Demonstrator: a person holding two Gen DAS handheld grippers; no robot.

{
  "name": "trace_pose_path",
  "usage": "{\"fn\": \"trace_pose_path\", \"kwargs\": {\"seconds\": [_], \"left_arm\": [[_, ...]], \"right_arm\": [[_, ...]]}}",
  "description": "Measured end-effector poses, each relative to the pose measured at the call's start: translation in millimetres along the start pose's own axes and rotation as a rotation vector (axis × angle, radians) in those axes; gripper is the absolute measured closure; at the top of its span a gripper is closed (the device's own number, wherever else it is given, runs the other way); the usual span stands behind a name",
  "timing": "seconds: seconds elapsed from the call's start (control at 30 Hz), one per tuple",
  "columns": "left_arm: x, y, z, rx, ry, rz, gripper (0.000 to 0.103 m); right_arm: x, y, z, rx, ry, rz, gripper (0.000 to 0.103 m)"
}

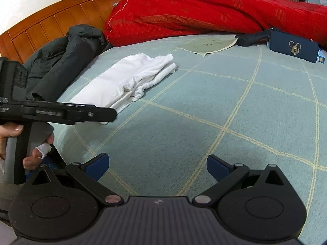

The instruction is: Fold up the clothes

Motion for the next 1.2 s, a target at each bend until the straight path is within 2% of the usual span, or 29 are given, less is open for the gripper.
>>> {"fn": "trace_pose_path", "kwargs": {"seconds": [0.2, 0.43, 0.6, 0.87, 1.03, 1.13, 1.2], "left_arm": [[0.4, 24.3, -9.8, -0.056, 0.023, 0.030, 0.001], [20.4, 64.9, -15.0, -0.196, 0.014, 0.204, 0.001], [38.9, 77.6, -25.9, -0.195, 0.006, 0.297, 0.001], [88.1, 96.8, -28.6, -0.223, 0.074, 0.431, 0.001], [115.2, 98.2, -29.7, -0.210, 0.090, 0.517, 0.001], [126.7, 94.2, -33.7, -0.199, 0.108, 0.538, 0.001], [130.7, 90.6, -37.1, -0.193, 0.126, 0.531, 0.001]], "right_arm": [[3.5, 5.8, -0.1, -0.009, 0.006, 0.002, 0.000], [18.6, 1.0, 6.7, -0.021, 0.039, 0.062, 0.000], [31.1, -17.9, 35.8, -0.055, 0.130, 0.128, 0.000], [51.3, -84.4, 107.3, -0.073, 0.191, 0.211, 0.000], [78.8, -131.7, 149.9, -0.083, 0.214, 0.303, 0.000], [92.5, -159.1, 155.9, -0.052, 0.258, 0.340, 0.000], [88.7, -175.5, 147.1, -0.019, 0.300, 0.300, 0.000]]}}
Point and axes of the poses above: each gripper's, at about its wrist camera, not at the fingertips, and y roughly against the way its jaws point, x to its left, z to its top, the point moved 10 cm from there along -y, roughly the way its jaws point, and after that the axes turned 1 degree about y, right-handed, at the moved point
